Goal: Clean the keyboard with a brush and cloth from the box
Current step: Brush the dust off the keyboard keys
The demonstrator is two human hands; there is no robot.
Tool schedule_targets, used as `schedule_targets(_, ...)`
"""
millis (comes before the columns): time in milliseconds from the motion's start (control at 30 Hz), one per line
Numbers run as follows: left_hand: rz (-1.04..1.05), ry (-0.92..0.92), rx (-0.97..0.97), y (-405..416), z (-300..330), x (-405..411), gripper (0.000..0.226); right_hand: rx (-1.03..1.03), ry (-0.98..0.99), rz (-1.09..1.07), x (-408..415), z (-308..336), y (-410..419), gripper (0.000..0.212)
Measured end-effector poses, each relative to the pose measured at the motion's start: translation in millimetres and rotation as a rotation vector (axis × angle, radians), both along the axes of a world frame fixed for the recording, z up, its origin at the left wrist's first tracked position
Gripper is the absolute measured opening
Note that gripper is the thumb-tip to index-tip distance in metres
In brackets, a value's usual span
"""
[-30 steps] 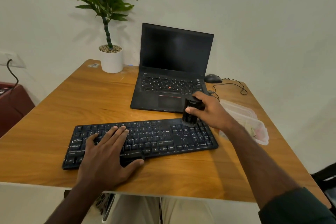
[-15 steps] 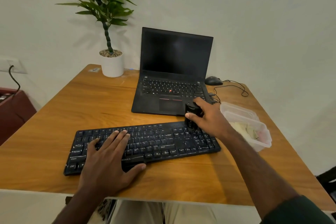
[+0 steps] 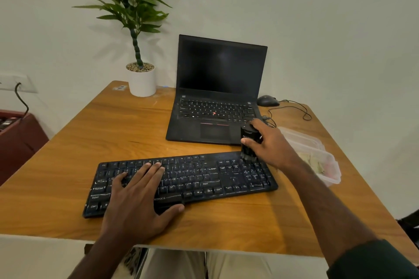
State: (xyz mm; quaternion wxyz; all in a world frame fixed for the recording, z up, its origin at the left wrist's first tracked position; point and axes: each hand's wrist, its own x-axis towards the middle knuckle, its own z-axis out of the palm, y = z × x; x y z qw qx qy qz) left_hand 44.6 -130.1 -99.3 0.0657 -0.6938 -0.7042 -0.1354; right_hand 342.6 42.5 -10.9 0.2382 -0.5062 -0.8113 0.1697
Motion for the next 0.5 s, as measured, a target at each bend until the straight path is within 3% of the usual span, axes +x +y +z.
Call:
schedule_targets(300, 0.045, -0.083, -0.067, -6, 8, 11, 0.11, -0.003, 0.254, 0.158, -59, -11, -44, 0.026)
schedule_targets(500, 0.088, -0.326, 0.08, -22, 26, 0, 0.112, -0.008, 0.18, 0.232, -93, -13, -52, 0.027)
